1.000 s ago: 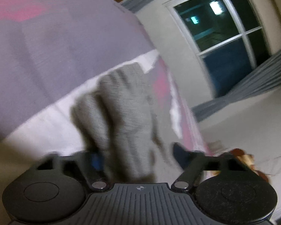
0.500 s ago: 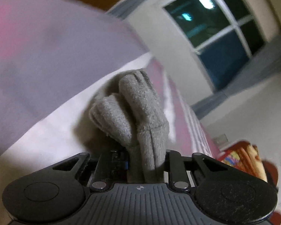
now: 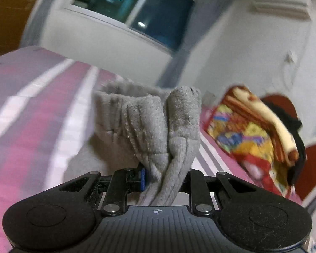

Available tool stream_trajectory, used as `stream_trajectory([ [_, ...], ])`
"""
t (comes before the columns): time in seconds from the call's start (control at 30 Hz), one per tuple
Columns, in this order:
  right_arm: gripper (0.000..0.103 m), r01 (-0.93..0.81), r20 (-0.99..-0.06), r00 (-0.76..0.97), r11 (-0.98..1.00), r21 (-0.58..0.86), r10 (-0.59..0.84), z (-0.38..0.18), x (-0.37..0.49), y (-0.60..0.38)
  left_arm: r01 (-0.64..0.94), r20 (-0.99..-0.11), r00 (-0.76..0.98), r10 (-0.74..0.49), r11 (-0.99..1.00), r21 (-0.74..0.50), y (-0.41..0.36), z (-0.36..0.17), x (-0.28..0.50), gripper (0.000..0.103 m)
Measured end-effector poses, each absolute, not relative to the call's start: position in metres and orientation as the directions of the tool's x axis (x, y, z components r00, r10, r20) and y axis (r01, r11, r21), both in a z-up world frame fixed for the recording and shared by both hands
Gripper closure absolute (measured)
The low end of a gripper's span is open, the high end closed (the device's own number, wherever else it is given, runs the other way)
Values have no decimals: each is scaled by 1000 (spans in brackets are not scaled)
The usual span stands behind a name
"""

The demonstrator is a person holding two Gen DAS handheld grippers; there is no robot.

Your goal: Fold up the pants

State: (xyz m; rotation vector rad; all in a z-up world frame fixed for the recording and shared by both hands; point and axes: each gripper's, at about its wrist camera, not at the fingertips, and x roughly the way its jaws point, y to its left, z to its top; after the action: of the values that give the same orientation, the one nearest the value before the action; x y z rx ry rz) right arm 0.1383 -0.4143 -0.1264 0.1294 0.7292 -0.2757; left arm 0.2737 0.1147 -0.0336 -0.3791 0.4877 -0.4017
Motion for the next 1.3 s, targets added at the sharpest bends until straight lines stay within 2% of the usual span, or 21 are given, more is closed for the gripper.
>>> stream_trajectory([
  [0.13, 0, 284, -682, 700, 959, -7, -212, -130, 142, -412, 376, -434, 737, -518, 848, -375, 35, -45, 279, 81],
  [0.3, 0, 282, -681, 713, 957, 62, -166, -130, 140, -423, 449, -513, 679, -525, 850, -275, -43, -70, 278, 81],
  [0.6, 0, 291, -678, 719, 952, 94, -153, -131, 141, -425, 534, -614, 631, -474, 840, -100, -105, -99, 275, 81],
  [0.7, 0, 303, -678, 720, 946, 115, -148, -132, 143, -428, 564, -639, 584, -500, 816, -122, -106, -108, 275, 67],
  [0.73, 0, 307, -678, 719, 944, 117, -150, -132, 143, -428, 584, -642, 575, -506, 804, -111, -109, -110, 273, 58],
  [0.77, 0, 309, -679, 718, 944, 116, -151, -132, 143, -428, 599, -642, 570, -513, 794, -104, -114, -110, 272, 44],
  [0.83, 0, 308, -682, 715, 945, 109, -154, -132, 144, -427, 600, -616, 561, -552, 785, -157, -109, -103, 267, 36],
  [0.9, 0, 303, -684, 713, 947, 105, -152, -133, 144, -427, 582, -571, 583, -578, 787, -204, -95, -92, 259, 35],
  [1.0, 0, 296, -680, 719, 949, 112, -144, -132, 142, -428, 516, -490, 684, -540, 833, -198, -63, -75, 238, 21],
  [1.1, 0, 287, -633, 769, 935, 208, -95, -126, 128, -437, 388, -463, 768, -442, 897, -213, -11, -74, 217, 19],
  [1.2, 1, 276, -584, 811, 908, 314, -44, -117, 108, -444, 226, -453, 826, -336, 933, -281, 54, -88, 189, 19],
  [1.3, 12, 202, -528, 849, 906, 372, 28, -108, 90, -438, 99, -469, 849, -246, 944, -315, 103, -109, 155, 19],
])
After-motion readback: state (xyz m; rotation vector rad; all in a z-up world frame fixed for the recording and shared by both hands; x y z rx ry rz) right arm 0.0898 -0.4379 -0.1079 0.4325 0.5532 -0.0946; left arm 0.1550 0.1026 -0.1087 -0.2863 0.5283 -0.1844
